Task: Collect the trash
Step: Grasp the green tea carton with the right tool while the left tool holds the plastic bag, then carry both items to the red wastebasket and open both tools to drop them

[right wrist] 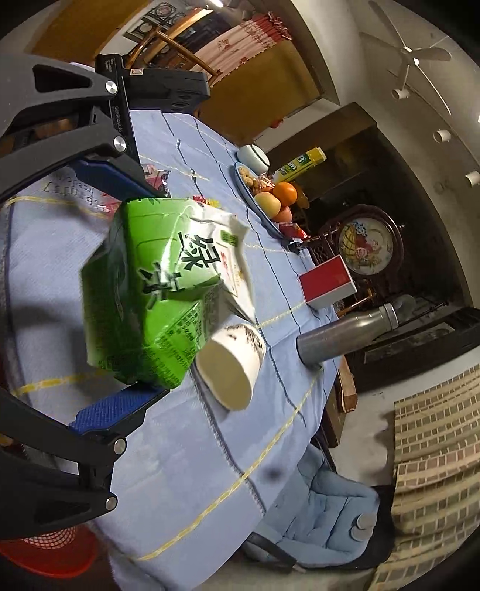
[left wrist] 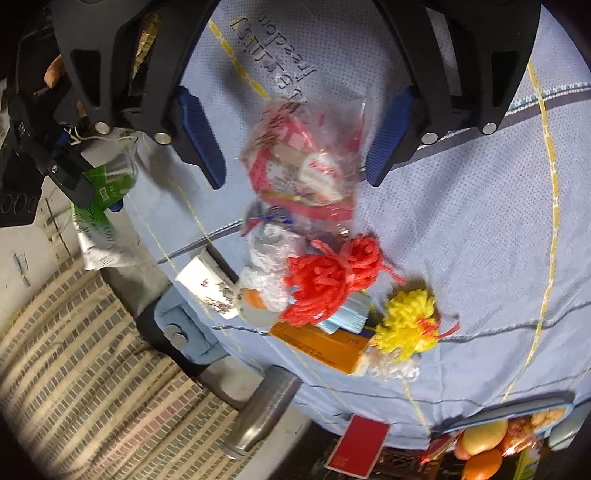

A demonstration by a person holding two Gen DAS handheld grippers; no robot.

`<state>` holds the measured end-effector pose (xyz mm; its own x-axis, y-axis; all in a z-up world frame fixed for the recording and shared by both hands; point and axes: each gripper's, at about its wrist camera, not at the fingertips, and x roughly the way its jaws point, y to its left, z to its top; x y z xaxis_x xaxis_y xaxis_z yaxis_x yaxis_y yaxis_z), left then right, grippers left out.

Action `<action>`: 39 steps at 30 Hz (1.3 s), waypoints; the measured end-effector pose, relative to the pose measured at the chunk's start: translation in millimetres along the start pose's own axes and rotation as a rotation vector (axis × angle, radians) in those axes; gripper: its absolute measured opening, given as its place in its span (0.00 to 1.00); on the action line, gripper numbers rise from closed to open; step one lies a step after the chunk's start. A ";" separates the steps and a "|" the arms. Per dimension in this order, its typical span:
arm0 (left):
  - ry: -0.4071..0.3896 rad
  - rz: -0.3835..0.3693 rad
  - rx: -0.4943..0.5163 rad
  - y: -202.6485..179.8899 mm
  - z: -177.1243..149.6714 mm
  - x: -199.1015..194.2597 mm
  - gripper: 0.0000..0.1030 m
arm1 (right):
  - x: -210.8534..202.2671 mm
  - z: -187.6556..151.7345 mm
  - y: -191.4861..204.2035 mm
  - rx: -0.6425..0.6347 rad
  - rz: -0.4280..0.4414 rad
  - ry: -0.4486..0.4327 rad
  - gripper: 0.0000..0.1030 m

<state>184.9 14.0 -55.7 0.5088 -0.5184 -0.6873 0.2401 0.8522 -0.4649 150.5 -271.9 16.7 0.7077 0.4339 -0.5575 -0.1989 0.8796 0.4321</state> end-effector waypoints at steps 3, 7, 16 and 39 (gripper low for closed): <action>-0.001 -0.031 0.029 -3.7 -1.6 -0.1 0.45 | -10.9 -1.8 -9.0 0.016 -0.006 -0.019 0.81; -0.028 -0.045 0.055 -8.4 -3.0 -4.2 0.42 | -14.3 -4.1 -25.4 0.048 -0.010 -0.012 0.75; -0.035 -0.039 0.075 -13.8 -1.9 -2.2 0.42 | 25.0 -25.7 -32.4 0.079 0.017 0.121 0.21; 0.010 -0.078 0.049 -7.8 -1.2 2.5 0.42 | 40.2 -23.1 -31.0 0.075 -0.022 0.122 0.43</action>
<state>183.3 6.0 -54.5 0.4788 -0.5837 -0.6557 0.3188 0.8115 -0.4896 169.5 -277.2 -35.5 0.6230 0.4391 -0.6474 -0.1298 0.8742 0.4679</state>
